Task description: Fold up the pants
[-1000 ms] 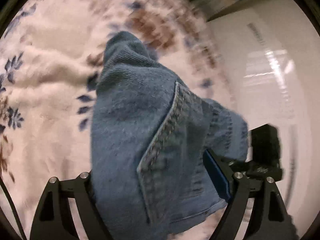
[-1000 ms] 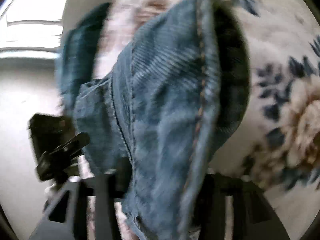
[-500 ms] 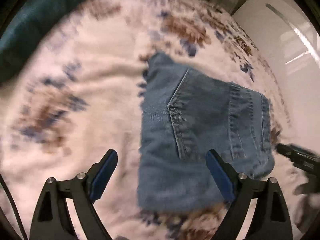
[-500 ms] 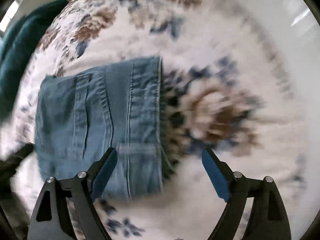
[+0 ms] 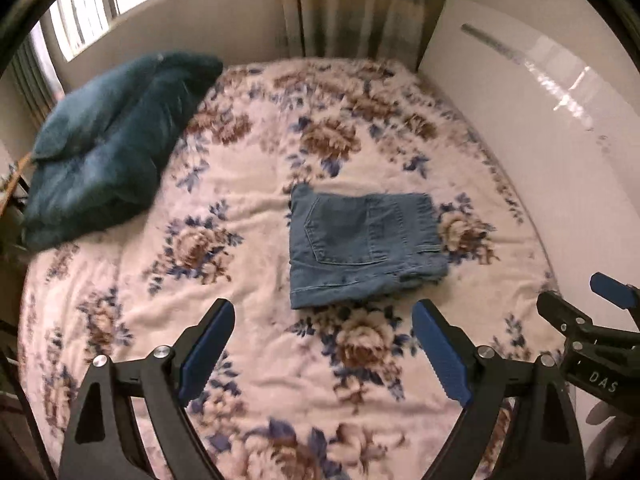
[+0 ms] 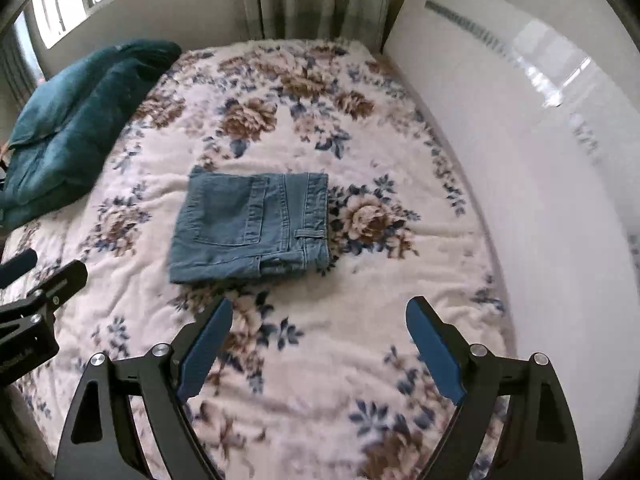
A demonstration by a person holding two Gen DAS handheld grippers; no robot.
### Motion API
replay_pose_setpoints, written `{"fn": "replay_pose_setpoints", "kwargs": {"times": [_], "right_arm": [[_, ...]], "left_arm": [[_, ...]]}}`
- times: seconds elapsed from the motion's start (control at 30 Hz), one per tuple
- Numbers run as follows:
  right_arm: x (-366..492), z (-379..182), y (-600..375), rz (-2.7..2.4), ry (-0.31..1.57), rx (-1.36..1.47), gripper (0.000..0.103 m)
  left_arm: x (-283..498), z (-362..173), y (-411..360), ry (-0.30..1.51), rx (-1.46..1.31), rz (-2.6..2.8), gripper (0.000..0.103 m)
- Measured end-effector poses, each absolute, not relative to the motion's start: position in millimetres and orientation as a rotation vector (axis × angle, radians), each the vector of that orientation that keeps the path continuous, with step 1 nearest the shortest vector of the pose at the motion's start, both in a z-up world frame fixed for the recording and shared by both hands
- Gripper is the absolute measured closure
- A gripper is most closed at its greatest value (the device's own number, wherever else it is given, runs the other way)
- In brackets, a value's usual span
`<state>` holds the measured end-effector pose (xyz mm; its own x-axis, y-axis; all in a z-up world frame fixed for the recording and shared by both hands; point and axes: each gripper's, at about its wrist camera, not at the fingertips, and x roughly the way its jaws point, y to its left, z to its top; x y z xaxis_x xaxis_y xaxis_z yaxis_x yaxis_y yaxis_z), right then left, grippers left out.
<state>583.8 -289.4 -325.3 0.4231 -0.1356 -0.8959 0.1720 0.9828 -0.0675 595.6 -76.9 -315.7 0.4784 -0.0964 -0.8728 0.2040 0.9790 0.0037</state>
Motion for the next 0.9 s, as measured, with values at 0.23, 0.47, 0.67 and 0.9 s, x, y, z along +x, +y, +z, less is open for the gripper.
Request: {"fn": "replay_pose_setpoints", "kwargs": {"times": [0.23, 0.47, 0.67, 0.9], "right_arm": [[491.1, -205.2, -281.5, -0.193, 1.036, 0.038, 0.012], [389.1, -97.7, -264.2, -0.16, 0.956, 0.046, 0.012], [313.7, -33.1, -249.1, -0.143, 0.9, 0.016, 0.012], [238.9, 21.7, -239.8, -0.12, 0.856, 0.022, 0.012]], "left_arm": [[515.7, -222.7, -78.0, 1.007, 0.093, -0.192, 0.012], [431.6, -145.6, -70.8, 0.946, 0.066, -0.172, 0.012], [369.6, -92.3, -62.3, 0.904, 0.043, -0.186, 0.012], [311.6, -43.2, -56.9, 0.842, 0.053, -0.175, 0.012]]}}
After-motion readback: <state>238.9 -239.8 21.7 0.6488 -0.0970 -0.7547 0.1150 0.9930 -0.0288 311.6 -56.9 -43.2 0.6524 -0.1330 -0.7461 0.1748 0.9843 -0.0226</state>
